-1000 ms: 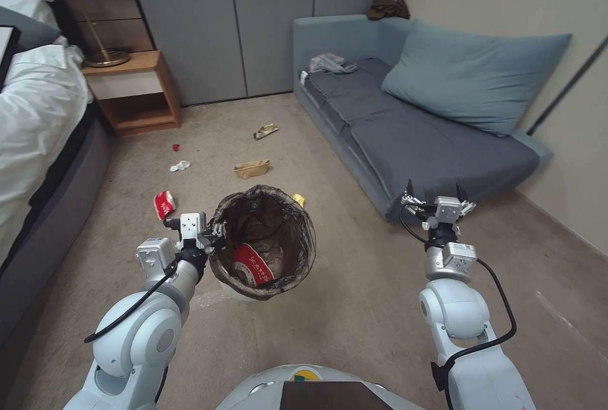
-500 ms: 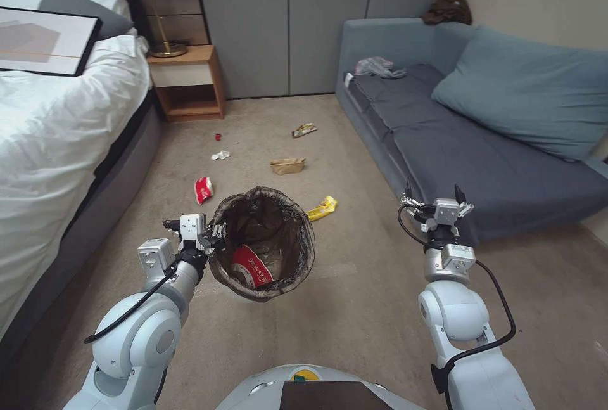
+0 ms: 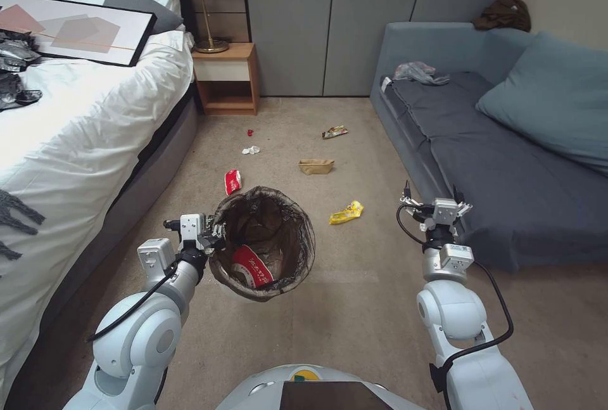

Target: Pick up the trash bin, then pick up the garbage from the floor and place it into the trash bin.

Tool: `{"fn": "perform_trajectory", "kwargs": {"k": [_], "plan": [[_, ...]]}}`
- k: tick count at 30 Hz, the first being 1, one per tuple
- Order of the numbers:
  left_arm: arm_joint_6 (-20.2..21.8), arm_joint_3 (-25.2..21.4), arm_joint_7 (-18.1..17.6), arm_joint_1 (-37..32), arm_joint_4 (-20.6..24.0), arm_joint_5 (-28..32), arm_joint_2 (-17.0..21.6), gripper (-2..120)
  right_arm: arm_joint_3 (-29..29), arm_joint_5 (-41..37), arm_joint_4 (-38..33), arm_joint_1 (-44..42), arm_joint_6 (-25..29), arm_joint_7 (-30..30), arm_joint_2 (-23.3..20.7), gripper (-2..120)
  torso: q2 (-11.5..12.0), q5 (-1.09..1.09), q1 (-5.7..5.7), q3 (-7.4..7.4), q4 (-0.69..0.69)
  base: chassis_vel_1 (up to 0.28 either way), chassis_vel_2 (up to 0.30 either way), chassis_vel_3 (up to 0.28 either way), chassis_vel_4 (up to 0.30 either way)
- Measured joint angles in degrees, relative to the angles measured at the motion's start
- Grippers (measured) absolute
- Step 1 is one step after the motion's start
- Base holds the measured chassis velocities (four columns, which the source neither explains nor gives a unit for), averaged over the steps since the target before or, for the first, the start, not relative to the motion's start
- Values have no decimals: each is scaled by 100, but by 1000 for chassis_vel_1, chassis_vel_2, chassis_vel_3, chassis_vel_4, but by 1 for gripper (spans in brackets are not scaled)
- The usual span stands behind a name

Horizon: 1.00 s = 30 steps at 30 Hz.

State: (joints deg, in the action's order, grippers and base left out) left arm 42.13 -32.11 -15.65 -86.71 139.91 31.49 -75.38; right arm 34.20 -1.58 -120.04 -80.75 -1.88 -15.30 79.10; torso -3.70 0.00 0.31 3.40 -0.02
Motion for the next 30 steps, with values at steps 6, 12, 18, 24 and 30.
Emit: {"fn": "perform_trajectory", "kwargs": {"k": [6, 12, 18, 24, 30], "plan": [[0, 17, 3, -6, -11, -82, -17, 6, 2, -119, 74, -10, 269, 63, 1, 100, 0, 0, 0, 0, -2, 0, 0, 0, 0], [0, 15, 42, -43, -20, -148, -24, 6, 31, -182, 155, 4, 412, 115, -9, 100, 0, 1, 0, 0, -1, 0, 0, 0, 0], [0, 6, 65, -51, 9, -151, -37, 6, 19, -358, 155, 10, 365, 55, -9, 100, 0, 0, 0, 0, -1, 0, 0, 0, 0], [0, -9, 79, -61, 48, -153, -32, 6, 14, -402, 155, 17, 344, 61, -10, 100, 0, 1, -2, -1, -1, -30, 34, 23, -41], [0, -9, 99, -49, 30, -202, -62, 6, 20, -403, 156, 12, 299, 53, -13, 100, 0, 0, -1, 0, -2, -148, 147, 141, -164]]}}
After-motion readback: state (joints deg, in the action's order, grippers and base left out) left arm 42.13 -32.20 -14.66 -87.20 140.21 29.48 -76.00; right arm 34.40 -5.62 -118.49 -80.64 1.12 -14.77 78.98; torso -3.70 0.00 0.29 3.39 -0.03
